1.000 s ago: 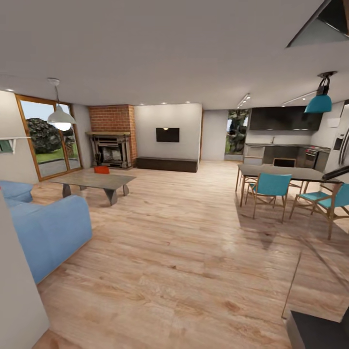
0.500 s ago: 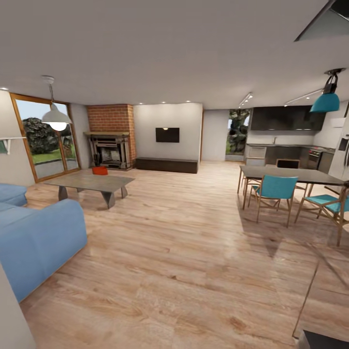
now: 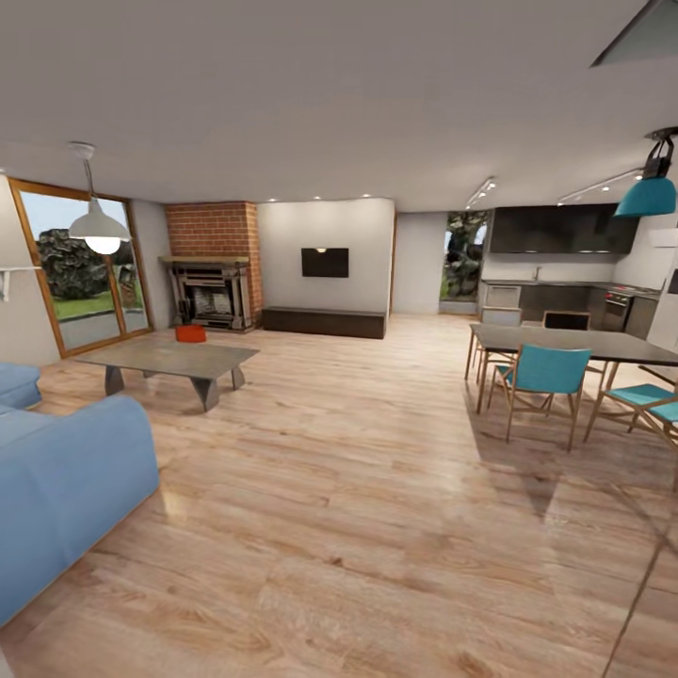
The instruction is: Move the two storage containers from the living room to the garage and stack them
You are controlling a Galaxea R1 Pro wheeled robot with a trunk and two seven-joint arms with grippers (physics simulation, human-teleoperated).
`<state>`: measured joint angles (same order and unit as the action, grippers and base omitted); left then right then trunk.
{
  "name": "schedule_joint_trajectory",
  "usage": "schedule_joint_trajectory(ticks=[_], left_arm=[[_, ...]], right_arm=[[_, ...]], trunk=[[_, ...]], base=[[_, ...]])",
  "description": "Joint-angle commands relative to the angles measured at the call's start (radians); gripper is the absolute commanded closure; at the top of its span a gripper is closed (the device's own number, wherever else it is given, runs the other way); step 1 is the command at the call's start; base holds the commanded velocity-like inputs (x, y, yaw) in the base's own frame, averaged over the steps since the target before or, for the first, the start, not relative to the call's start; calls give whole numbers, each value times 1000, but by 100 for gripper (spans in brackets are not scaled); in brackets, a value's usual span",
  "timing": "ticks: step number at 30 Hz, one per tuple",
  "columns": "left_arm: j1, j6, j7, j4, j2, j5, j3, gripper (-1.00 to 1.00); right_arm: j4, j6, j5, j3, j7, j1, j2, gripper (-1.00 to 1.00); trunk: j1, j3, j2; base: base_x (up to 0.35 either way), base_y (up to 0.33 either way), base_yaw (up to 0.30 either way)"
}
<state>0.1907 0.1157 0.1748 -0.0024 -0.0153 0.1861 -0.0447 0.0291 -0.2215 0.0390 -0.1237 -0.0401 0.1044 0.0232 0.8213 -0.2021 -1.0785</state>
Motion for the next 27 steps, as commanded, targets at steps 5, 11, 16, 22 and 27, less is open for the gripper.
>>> schedule_joint_trajectory(ticks=[5,11,16,22,27], left_arm=[[1,4,0,1,0,4,-4,-100],[1,5,0,1,0,5,-4,-100],[1,5,0,1,0,6,-4,-100],[1,6,2,1,0,6,-4,-100],[1,6,2,1,0,6,-4,-100]], right_arm=[[3,-5,4,-8,-3,1,0,-100],[3,-5,4,-8,-3,1,0,-100],[3,-6,4,-8,-3,1,0,-100],[3,-5,4,-8,-3,1,0,-100],[3,-6,4,-8,-3,1,0,-100]], trunk=[[1,-1,-1],[1,-1,-1],[1,-1,-1],[1,-1,-1],[1,-1,-1]], base=[[326,0,0],[326,0,0],[326,0,0],[326,0,0],[326,0,0]])
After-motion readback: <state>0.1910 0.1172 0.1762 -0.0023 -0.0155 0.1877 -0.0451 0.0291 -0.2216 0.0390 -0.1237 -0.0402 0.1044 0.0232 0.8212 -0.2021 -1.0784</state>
